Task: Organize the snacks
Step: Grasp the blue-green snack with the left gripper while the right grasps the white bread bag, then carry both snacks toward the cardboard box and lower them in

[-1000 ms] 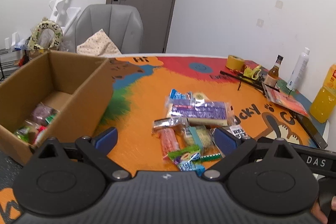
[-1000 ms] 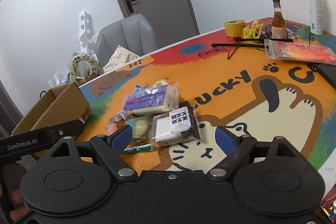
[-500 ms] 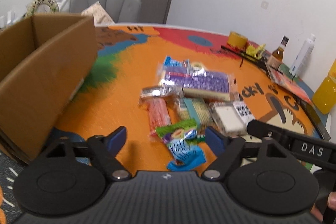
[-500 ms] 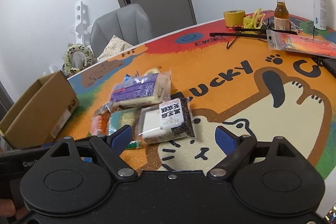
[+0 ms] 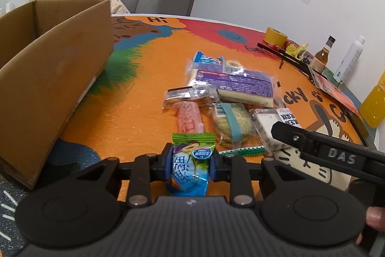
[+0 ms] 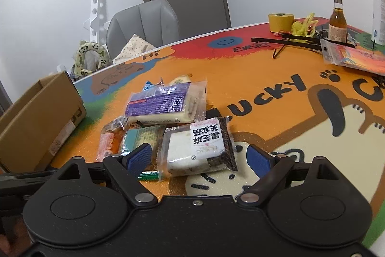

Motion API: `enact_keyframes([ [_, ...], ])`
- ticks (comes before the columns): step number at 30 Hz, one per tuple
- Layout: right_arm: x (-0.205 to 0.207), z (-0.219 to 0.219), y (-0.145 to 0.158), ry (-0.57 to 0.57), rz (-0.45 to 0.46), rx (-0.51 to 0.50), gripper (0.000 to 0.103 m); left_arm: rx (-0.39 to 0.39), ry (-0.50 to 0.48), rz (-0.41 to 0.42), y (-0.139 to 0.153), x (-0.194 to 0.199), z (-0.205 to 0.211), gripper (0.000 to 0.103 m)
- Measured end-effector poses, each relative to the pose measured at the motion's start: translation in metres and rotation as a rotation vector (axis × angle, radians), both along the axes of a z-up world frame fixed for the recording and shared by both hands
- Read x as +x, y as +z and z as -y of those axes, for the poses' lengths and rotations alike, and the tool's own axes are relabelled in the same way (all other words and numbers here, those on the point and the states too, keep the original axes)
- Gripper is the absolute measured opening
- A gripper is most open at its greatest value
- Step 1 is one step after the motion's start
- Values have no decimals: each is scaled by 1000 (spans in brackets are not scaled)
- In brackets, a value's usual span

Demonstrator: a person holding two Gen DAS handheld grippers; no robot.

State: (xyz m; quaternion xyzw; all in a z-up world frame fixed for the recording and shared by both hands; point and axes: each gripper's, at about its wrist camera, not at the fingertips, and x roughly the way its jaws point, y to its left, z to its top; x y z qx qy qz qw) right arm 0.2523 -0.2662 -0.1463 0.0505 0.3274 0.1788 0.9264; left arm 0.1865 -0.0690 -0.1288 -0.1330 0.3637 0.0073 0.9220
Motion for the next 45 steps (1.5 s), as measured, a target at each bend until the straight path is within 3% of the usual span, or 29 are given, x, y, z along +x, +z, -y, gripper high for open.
enact_keyframes([
  [11, 13, -15, -13, 3, 16, -38, 85, -18, 12, 18, -1, -2, -17, 28],
  [19, 11, -17, -13, 12, 37, -90, 61, -13, 17, 30, 2, -2, -17, 28],
  [25, 4, -8, -8, 4, 29, -21, 51, -17, 22, 51, 7, -5, -18, 28],
  [32, -11, -2, -1, -14, 33, -5, 49, -26, 8, 82, 16, -14, -18, 28],
  [45, -36, 1, 31, -21, 121, 49, 49, -30, 8, 149, 41, -34, -25, 28],
])
